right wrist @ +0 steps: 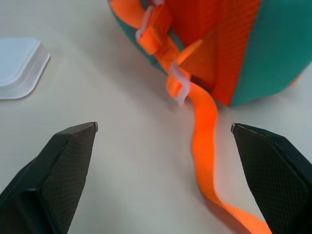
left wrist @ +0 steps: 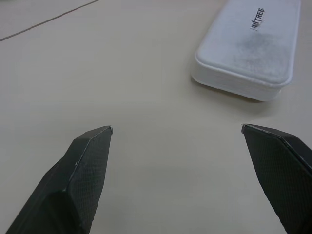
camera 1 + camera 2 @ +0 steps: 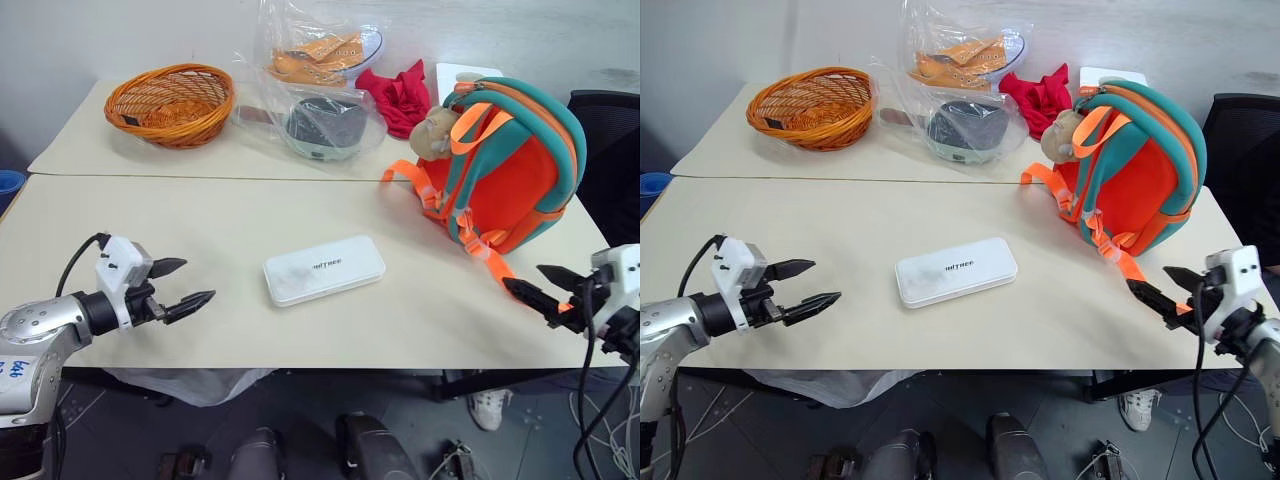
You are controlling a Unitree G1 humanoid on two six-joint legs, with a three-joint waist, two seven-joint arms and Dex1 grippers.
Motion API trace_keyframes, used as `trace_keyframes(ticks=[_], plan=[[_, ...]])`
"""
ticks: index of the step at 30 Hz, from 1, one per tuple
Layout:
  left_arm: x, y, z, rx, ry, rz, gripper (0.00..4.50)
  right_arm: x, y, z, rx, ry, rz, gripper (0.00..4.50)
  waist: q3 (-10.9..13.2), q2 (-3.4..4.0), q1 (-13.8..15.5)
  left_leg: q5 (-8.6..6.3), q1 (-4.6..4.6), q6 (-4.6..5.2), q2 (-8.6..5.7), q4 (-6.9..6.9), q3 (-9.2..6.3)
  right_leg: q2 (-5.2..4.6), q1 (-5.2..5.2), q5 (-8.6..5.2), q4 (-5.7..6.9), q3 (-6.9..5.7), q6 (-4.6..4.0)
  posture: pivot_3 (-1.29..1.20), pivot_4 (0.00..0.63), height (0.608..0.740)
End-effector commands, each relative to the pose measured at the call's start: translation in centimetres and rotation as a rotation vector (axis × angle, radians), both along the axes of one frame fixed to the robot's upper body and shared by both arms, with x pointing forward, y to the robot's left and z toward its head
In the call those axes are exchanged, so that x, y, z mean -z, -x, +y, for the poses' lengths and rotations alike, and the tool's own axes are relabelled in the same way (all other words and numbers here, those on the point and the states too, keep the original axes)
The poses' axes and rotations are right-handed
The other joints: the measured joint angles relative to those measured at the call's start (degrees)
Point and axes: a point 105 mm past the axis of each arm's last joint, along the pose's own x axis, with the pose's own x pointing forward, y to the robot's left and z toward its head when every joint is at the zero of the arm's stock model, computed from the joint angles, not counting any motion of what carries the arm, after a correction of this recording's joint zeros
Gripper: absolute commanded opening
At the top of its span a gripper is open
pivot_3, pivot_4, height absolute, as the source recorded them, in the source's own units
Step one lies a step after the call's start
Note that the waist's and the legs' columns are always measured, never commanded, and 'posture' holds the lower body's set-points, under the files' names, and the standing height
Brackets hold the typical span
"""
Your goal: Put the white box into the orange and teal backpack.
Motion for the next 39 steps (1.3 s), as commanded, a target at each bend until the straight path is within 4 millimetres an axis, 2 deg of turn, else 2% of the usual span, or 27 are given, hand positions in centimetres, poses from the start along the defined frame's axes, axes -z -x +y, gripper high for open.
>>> trace_keyframes(ticks=[1, 5, 8, 12, 13, 17, 20, 25, 31, 35, 39], plan=[[0.5, -0.5, -1.4, -0.005, -0.085, -0.023, 3.69, -0.7, -1.6, 3.5, -0.115, 0.106, -0.044, 3.70, 0.01, 0.02, -0.15, 0.00, 0.00, 0.00, 0.00, 0.00, 0.02, 0.00, -0.01, 0.00, 0.02, 0.02, 0.00, 0.00, 0.150, 0.740], [1.9, -0.8, -3.4, 0.015, -0.097, -0.006, 2.47, 0.2, -4.5, 7.4, -0.203, 0.163, -0.046, 2.36, 0.02, 0.02, -0.29, 0.03, 0.03, -0.01, 0.00, 0.05, 0.03, 0.02, -0.02, 0.02, 0.10, 0.03, -0.02, 0.00, 0.150, 0.740], [2.6, -1.3, -3.8, 0.017, -0.096, -0.002, 1.51, 0.7, -6.6, 9.0, -0.217, 0.195, -0.051, 1.30, 0.02, 0.02, -0.09, 0.05, -0.01, -0.06, 0.00, 0.06, 0.00, 0.04, -0.06, 0.02, 0.11, -0.01, -0.03, 0.00, 0.150, 0.740], [3.1, -1.6, -5.1, 0.056, -0.080, 0.011, 0.28, 1.7, -8.0, 10.8, -0.280, 0.217, -0.039, 0.00, 0.02, 0.02, 0.38, 0.07, -0.08, -0.10, -0.01, 0.06, 0.02, 0.03, -0.11, 0.01, 0.06, -0.04, -0.04, 0.00, 0.150, 0.740], [3.3, -1.7, -5.4, 0.068, -0.078, 0.021, 0.01, 1.9, -8.5, 11.2, -0.282, 0.227, -0.041, 0.00, 0.02, 0.02, 0.37, 0.08, -0.09, -0.11, -0.01, 0.06, 0.01, 0.02, -0.10, 0.01, 0.02, -0.06, -0.04, 0.00, 0.150, 0.740], [3.9, -2.4, -6.2, 0.085, -0.074, 0.045, 0.01, 1.8, -9.7, 12.9, -0.291, 0.210, -0.052, 0.00, 0.02, 0.02, 0.19, 0.07, -0.12, -0.12, -0.01, 0.23, 0.06, 0.01, -0.09, 0.02, 0.11, -0.04, -0.03, 0.00, 0.150, 0.740], [3.9, -3.0, -6.8, 0.106, -0.054, 0.044, 0.01, 1.5, -9.7, 14.1, -0.318, 0.193, -0.059, 0.00, 0.02, 0.03, 0.07, 0.07, -0.10, -0.12, 0.01, 0.28, 0.05, 0.04, -0.10, 0.02, 0.24, -0.05, -0.03, 0.00, 0.150, 0.740], [4.0, -5.2, -8.2, 0.116, -0.032, 0.016, 0.01, 1.3, -7.2, 15.5, -0.377, 0.189, -0.056, 0.00, 0.03, 0.03, 0.38, 0.08, -0.10, -0.13, 0.02, 0.31, -0.02, 0.05, -0.12, 0.01, 0.36, -0.10, -0.04, 0.00, 0.150, 0.740], [4.0, -7.0, -8.8, 0.144, -0.058, -0.005, 0.01, 0.3, -4.6, 16.7, -0.387, 0.151, -0.059, 0.00, 0.02, 0.03, 0.42, 0.07, -0.10, -0.13, 0.00, 0.49, -0.01, 0.02, -0.10, 0.01, 0.51, -0.09, -0.04, 0.00, 0.150, 0.740], [4.2, -7.7, -8.0, 0.130, -0.087, 0.000, 0.01, 1.0, -4.1, 15.9, -0.339, 0.160, -0.034, 0.00, 0.02, 0.02, 0.37, 0.07, -0.10, -0.13, 0.01, 0.48, -0.03, 0.05, -0.11, 0.01, 0.51, -0.10, -0.05, 0.00, 0.150, 0.740], [4.4, -7.6, -5.5, 0.112, -0.144, 0.031, 0.01, 1.1, -4.8, 14.5, -0.270, 0.172, -0.033, 0.00, 0.01, 0.02, 0.04, 0.07, -0.07, -0.12, 0.01, 0.48, 0.00, 0.06, -0.12, 0.01, 0.54, -0.06, -0.05, 0.00, 0.150, 0.740]])
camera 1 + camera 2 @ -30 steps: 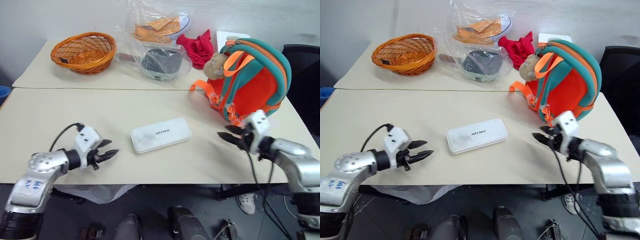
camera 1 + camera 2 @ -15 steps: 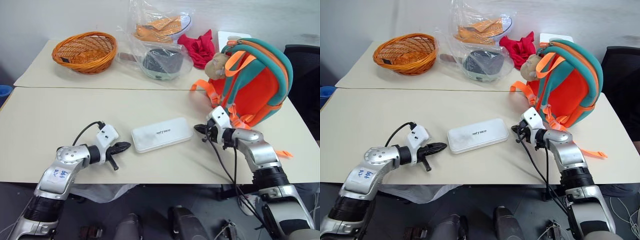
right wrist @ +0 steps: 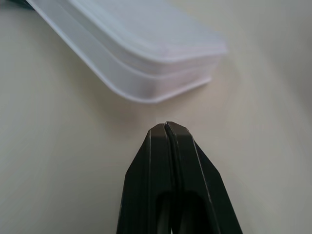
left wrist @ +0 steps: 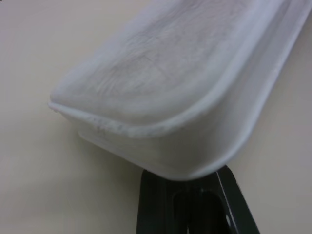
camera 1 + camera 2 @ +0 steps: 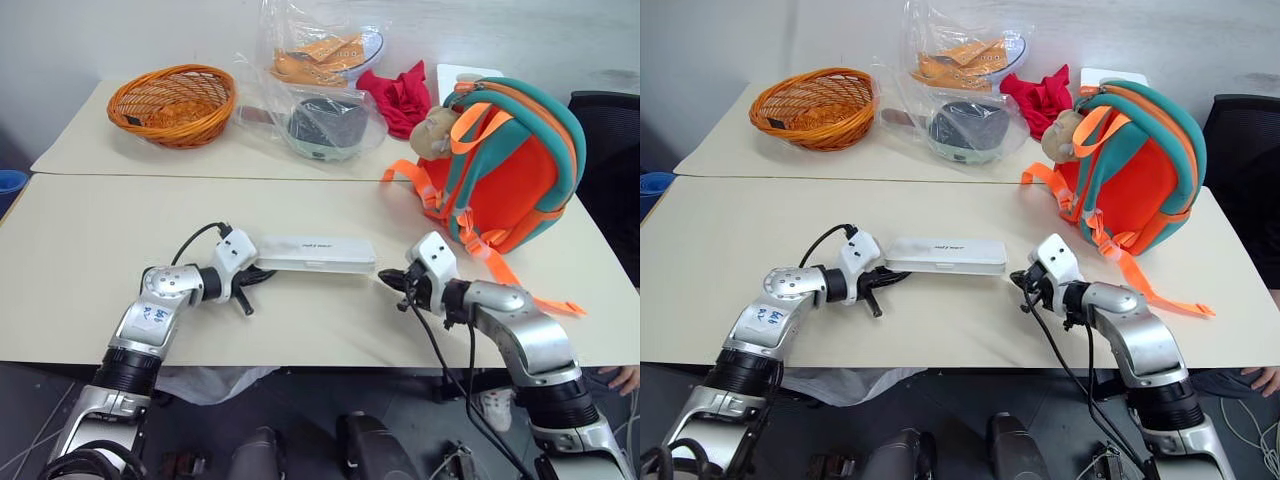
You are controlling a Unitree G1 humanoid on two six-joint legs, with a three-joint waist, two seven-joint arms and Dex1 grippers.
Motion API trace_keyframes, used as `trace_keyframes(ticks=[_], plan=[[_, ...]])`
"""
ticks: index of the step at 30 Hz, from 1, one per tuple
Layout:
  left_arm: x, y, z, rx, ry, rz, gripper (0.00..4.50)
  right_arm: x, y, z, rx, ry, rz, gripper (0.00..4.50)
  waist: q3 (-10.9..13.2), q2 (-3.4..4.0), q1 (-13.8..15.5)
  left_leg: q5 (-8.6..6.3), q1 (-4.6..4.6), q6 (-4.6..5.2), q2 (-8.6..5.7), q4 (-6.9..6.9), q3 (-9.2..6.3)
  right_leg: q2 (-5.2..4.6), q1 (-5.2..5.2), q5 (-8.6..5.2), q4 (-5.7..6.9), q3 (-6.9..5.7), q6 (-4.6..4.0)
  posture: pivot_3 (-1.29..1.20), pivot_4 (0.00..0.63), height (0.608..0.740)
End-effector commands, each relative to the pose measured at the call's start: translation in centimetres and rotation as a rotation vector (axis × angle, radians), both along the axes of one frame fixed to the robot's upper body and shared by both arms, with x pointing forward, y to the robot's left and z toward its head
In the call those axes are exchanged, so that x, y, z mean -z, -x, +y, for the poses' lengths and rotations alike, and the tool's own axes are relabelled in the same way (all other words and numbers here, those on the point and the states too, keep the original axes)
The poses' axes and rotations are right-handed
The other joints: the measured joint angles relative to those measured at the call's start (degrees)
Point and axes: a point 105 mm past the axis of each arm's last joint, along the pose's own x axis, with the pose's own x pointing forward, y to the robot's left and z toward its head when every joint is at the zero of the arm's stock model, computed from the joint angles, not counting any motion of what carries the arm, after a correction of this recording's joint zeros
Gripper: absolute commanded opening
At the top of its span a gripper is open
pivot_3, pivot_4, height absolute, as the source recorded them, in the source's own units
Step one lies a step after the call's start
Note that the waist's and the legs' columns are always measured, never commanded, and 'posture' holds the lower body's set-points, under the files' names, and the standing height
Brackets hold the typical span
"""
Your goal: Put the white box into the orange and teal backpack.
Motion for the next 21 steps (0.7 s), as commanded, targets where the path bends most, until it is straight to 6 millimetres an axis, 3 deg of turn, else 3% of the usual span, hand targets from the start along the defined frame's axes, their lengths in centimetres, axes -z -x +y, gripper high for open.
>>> trace_keyframes(ticks=[1, 9, 12, 16, 21], plan=[[0.3, -0.2, 2.8, -0.045, -0.071, 0.019, 0.01, -1.5, -0.7, -1.7, 0.068, 0.002, -0.061, 0.00, 0.00, 0.00, -0.12, 0.00, 0.02, 0.00, 0.00, -0.01, 0.01, 0.00, 0.00, -0.01, 0.01, 0.01, -0.01, 0.00, 0.150, 0.740], [-1.2, 0.0, 5.5, -0.054, -0.050, 0.084, 0.01, -1.5, -1.2, -2.6, 0.104, 0.012, -0.072, 0.00, 0.00, 0.00, -0.03, 0.00, 0.03, 0.00, 0.01, -0.03, 0.00, 0.00, 0.00, -0.04, 0.02, -0.02, -0.06, 0.00, 0.150, 0.740], [-2.8, -1.2, 6.0, -0.133, 0.154, 0.225, 0.62, -1.5, -1.4, -2.5, 0.106, 0.019, -0.081, 0.00, 0.00, -0.01, 0.08, 0.00, 0.00, 0.00, 0.01, 0.01, 0.00, 0.02, -0.02, -0.04, 0.03, -0.06, -0.06, 0.00, 0.150, 0.740], [-4.3, -1.1, 4.8, -0.130, 0.449, 0.516, 1.84, -1.6, -1.5, -2.1, 0.096, 0.022, -0.087, 0.00, 0.00, -0.01, 0.08, 0.00, -0.12, 0.02, -0.02, 0.04, 0.00, 0.09, -0.13, -0.04, 0.07, -0.22, -0.05, 0.00, 0.150, 0.740], [-3.8, -1.2, 4.4, -0.156, 0.494, 0.700, 3.39, -1.6, -1.9, -1.5, 0.078, 0.028, -0.096, 0.00, 0.00, -0.01, -0.11, 0.01, -0.15, -0.01, -0.03, 0.08, 0.10, 0.08, -0.20, -0.06, 0.06, -0.25, -0.01, 0.00, 0.150, 0.740]])
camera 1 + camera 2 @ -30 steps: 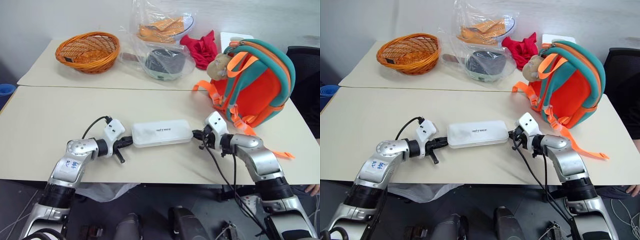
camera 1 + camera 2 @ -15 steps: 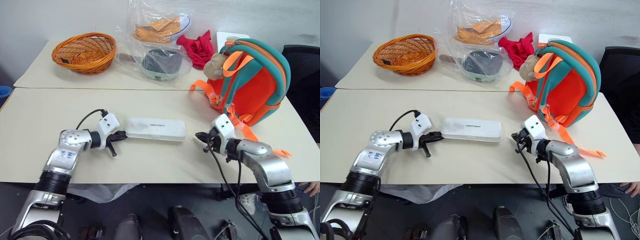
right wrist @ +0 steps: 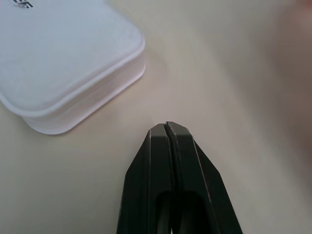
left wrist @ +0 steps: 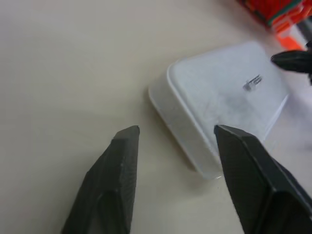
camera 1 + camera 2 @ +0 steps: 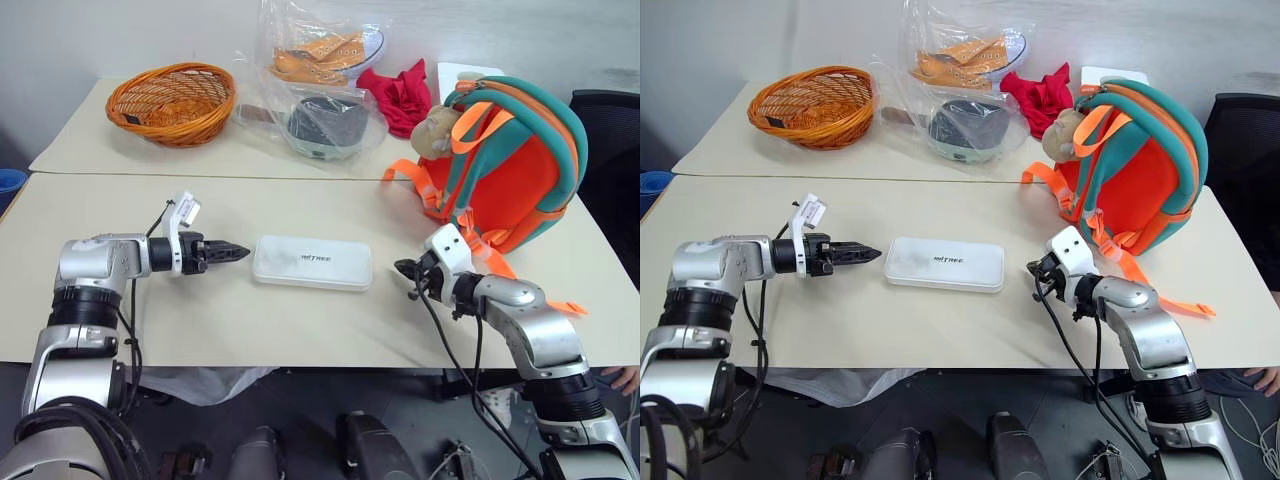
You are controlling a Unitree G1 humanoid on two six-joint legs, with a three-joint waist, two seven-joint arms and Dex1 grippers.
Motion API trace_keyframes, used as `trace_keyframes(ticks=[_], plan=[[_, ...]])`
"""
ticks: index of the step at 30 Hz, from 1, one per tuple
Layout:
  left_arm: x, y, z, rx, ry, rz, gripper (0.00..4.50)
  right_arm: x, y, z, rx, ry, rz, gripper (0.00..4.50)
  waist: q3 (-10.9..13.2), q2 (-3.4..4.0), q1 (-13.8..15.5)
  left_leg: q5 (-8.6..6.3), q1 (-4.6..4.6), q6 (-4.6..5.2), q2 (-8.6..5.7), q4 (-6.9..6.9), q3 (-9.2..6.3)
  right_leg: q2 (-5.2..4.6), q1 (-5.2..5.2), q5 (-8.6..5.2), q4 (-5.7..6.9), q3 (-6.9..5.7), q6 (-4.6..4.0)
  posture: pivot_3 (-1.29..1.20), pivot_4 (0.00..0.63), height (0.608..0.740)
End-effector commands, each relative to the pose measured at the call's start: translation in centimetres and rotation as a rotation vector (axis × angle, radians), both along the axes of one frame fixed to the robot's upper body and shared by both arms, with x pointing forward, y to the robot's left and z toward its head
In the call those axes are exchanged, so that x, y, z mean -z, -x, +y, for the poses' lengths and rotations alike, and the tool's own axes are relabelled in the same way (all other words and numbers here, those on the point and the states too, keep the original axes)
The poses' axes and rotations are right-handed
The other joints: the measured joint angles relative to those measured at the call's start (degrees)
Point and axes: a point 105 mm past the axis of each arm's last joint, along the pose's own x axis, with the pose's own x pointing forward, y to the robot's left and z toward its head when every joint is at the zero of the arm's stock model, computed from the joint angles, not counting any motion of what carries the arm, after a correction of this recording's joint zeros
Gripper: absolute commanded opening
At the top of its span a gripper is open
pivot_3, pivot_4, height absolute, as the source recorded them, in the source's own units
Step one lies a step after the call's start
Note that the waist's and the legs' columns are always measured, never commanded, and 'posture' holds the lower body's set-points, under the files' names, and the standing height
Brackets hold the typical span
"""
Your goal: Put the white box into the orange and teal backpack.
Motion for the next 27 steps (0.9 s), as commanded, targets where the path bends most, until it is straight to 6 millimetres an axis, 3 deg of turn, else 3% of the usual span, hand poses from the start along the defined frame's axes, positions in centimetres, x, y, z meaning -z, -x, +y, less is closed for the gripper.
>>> trace_keyframes(ticks=[1, 3, 8, 12, 15, 18, 21, 27], plan=[[0.3, 0.2, -0.2, 0.019, 0.035, 0.114, 3.69, -0.9, -0.5, 0.7, -0.021, 0.001, -0.044, 0.00, 0.00, 0.00, -0.08, 0.00, 0.00, 0.00, 0.01, 0.00, 0.01, 0.01, -0.02, 0.00, 0.00, 0.01, 0.00, 0.00, 0.150, 0.740], [0.4, -0.1, -0.6, 0.024, 0.042, 0.137, 4.32, -0.8, -0.8, 1.0, -0.030, 0.001, -0.044, 0.00, 0.00, 0.00, -0.03, 0.07, -0.03, -0.12, 0.00, 0.00, 0.07, 0.03, -0.16, 0.00, 0.08, 0.02, 0.00, 0.00, 0.150, 0.740], [1.8, -0.7, -2.0, 0.053, 0.026, 0.189, 4.32, -0.7, -1.4, 2.6, -0.052, -0.051, -0.029, 0.00, 0.00, -0.01, 0.14, 0.18, -0.05, -0.28, -0.02, 0.00, 0.08, 0.01, -0.25, -0.01, 0.24, 0.07, -0.02, 0.00, 0.150, 0.740], [2.5, -0.5, -4.5, 0.132, 0.049, 0.230, 4.32, -0.2, -1.3, 4.0, -0.079, -0.063, -0.018, 0.00, -0.01, 0.00, 0.59, 0.19, -0.06, -0.30, -0.05, 0.02, 0.06, -0.05, -0.23, -0.01, 0.22, 0.07, -0.02, 0.00, 0.150, 0.740], [2.0, -0.3, -6.9, 0.191, 0.120, 0.265, 4.32, 0.0, -1.2, 4.7, -0.084, -0.076, -0.012, 0.00, -0.01, -0.01, 0.79, 0.18, -0.07, -0.28, -0.10, 0.06, 0.07, -0.10, -0.21, -0.01, 0.22, 0.06, -0.01, 0.00, 0.150, 0.740], [1.2, -0.1, -7.5, 0.225, 0.174, 0.270, 4.32, 0.3, -1.0, 4.6, -0.077, -0.079, -0.008, 0.00, -0.01, -0.01, 1.04, 0.18, -0.10, -0.25, -0.12, 0.07, 0.06, -0.11, -0.22, -0.01, 0.22, 0.07, -0.01, 0.00, 0.150, 0.740], [0.7, 0.1, -7.4, 0.227, 0.212, 0.269, 3.71, 0.8, -0.6, 4.3, -0.064, -0.083, 0.001, 0.00, -0.01, -0.01, 0.68, 0.18, -0.12, -0.26, -0.08, 0.05, 0.06, -0.08, -0.27, -0.01, 0.22, 0.10, -0.01, 0.00, 0.150, 0.740], [-0.4, 0.3, -6.5, 0.220, 0.281, 0.257, 1.87, 1.6, 1.0, 3.0, -0.031, -0.084, 0.005, 0.00, -0.01, -0.01, 0.16, 0.23, -0.36, -0.34, -0.04, 0.05, 0.01, -0.05, -0.54, -0.01, 0.35, 0.20, -0.02, 0.00, 0.150, 0.740]])
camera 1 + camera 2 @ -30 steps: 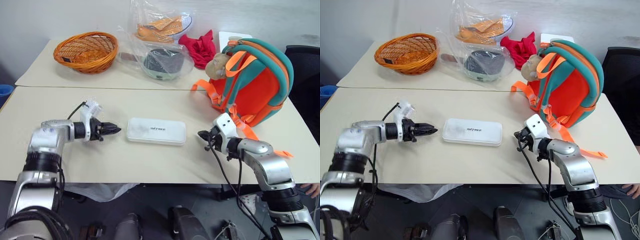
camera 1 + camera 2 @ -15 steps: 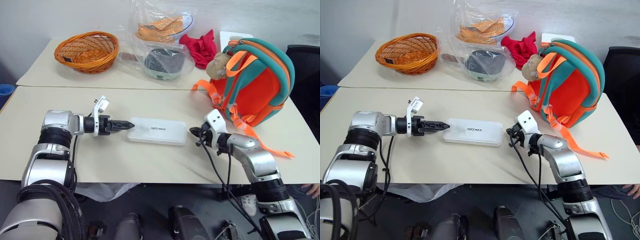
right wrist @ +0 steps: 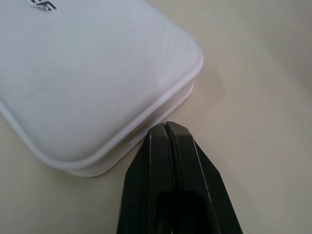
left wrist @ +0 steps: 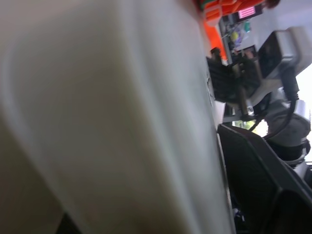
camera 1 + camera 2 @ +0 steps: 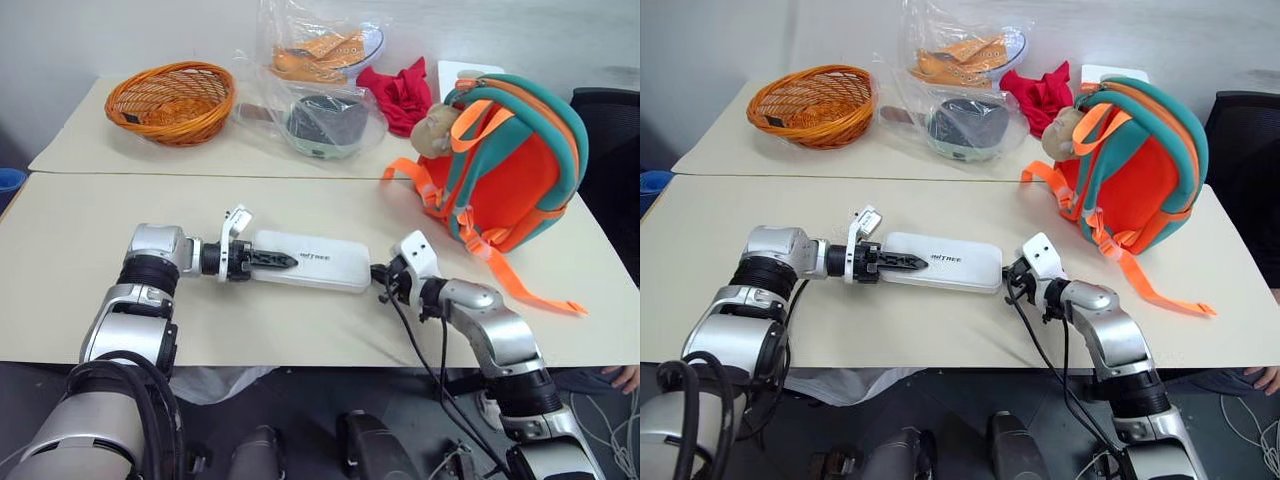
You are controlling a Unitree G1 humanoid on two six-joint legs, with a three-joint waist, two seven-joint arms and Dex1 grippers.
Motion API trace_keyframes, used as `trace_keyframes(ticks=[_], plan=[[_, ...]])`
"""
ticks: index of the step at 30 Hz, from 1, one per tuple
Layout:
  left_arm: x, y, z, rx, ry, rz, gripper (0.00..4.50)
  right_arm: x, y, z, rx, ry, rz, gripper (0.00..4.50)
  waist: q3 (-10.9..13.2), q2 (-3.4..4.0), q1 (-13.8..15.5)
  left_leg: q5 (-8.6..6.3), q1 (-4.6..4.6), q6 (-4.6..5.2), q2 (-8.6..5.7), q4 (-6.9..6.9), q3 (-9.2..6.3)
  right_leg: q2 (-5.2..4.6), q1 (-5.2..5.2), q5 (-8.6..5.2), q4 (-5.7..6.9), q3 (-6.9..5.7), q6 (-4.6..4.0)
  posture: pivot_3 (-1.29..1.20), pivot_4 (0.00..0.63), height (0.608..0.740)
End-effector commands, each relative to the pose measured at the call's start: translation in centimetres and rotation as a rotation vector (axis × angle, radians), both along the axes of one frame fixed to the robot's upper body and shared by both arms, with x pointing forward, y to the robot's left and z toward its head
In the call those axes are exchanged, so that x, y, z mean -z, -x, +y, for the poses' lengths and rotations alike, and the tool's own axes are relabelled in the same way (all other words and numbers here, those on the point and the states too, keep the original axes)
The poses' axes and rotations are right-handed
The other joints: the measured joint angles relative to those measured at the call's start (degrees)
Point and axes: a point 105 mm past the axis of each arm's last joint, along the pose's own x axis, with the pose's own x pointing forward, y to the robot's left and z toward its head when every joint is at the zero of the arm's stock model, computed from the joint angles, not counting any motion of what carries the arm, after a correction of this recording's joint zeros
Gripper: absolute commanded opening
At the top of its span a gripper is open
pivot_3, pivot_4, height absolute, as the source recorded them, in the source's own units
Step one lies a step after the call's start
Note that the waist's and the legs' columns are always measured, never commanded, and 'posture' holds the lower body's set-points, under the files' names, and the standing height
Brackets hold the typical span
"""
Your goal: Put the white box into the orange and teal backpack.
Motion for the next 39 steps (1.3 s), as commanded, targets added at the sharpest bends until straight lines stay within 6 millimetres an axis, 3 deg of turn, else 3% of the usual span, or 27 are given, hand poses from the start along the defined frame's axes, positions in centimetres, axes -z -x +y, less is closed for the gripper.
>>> trace_keyframes(ticks=[1, 3, 6, 9, 13, 17, 21, 30, 35, 39], plan=[[-1.4, 0.2, 0.8, -0.001, 0.033, -0.040, 1.61, -0.5, 1.0, -1.4, 0.032, -0.005, -0.023, 0.00, 0.00, 0.00, -0.06, 0.00, -0.01, 0.00, 0.00, 0.00, 0.00, 0.00, -0.01, 0.00, 0.00, 0.01, 0.00, 0.00, 0.150, 0.740], [-1.9, 0.4, 1.1, -0.002, 0.058, -0.045, 1.31, -0.7, 1.6, -2.3, 0.059, -0.010, -0.025, 0.00, 0.00, 0.00, -0.10, 0.00, 0.00, 0.00, 0.00, 0.00, 0.00, 0.00, -0.01, 0.00, 0.00, 0.01, 0.00, 0.00, 0.150, 0.740], [-3.3, 1.0, 1.3, -0.008, 0.125, -0.056, 1.31, -2.2, 2.6, -5.2, 0.161, -0.046, -0.046, 0.00, 0.00, 0.00, -0.03, 0.00, -0.02, -0.01, 0.01, -0.01, 0.00, 0.00, -0.03, 0.00, 0.01, 0.05, 0.00, 0.00, 0.150, 0.740], [-4.9, 1.6, 1.9, -0.039, 0.184, -0.082, 1.31, -4.1, 4.1, -8.9, 0.271, -0.116, -0.064, 0.57, 0.00, 0.00, 0.15, 0.01, -0.20, -0.01, 0.02, 0.04, -0.11, -0.05, -0.12, 0.00, 0.01, 0.09, 0.00, 0.00, 0.150, 0.740], [-6.4, 1.8, 2.7, -0.106, 0.239, -0.137, 1.31, -6.3, 5.1, -11.4, 0.349, -0.124, -0.111, 1.90, -0.01, -0.01, 0.15, 0.01, -0.21, 0.02, 0.02, 0.08, -0.18, -0.05, -0.11, 0.00, 0.06, 0.05, 0.00, 0.00, 0.150, 0.740], [-7.5, 2.2, 2.6, -0.138, 0.269, -0.193, 1.31, -7.8, 4.5, -11.9, 0.373, -0.151, -0.159, 3.28, -0.01, -0.01, -0.09, 0.01, -0.14, 0.02, 0.02, 0.04, -0.19, 0.00, -0.11, 0.00, 0.13, 0.05, 0.00, 0.00, 0.150, 0.740], [-8.2, 3.7, 1.9, -0.122, 0.301, -0.244, 1.31, -9.1, 1.0, -11.5, 0.378, -0.185, -0.215, 4.47, -0.01, -0.01, -0.30, 0.06, -0.12, -0.06, 0.01, 0.04, -0.14, 0.00, -0.11, 0.00, 0.13, 0.09, 0.00, 0.00, 0.150, 0.740], [-10.3, 5.2, 1.6, -0.119, 0.312, -0.348, 1.31, -9.8, -8.1, -11.8, 0.556, -0.380, -0.168, 4.50, 0.01, 0.01, -0.44, 0.20, -0.10, -0.18, 0.00, -0.01, -0.10, -0.03, -0.12, 0.00, 0.09, 0.10, -0.01, 0.00, 0.150, 0.740], [-10.4, 5.6, 1.9, -0.140, 0.294, -0.376, 1.31, -11.4, -9.7, -9.4, 0.456, -0.475, -0.178, 4.50, 0.01, 0.01, -1.45, 0.27, -0.11, -0.29, 0.02, -0.05, -0.13, -0.02, -0.12, 0.00, 0.06, 0.07, -0.01, 0.00, 0.150, 0.740], [-9.9, 5.5, 2.4, -0.185, 0.275, -0.386, 1.31, -11.7, -9.9, -8.6, 0.412, -0.426, -0.207, 3.33, 0.01, 0.02, -1.83, 0.29, -0.11, -0.32, 0.02, -0.05, -0.13, -0.02, -0.12, 0.01, 0.08, 0.07, -0.01, 0.00, 0.150, 0.740]])
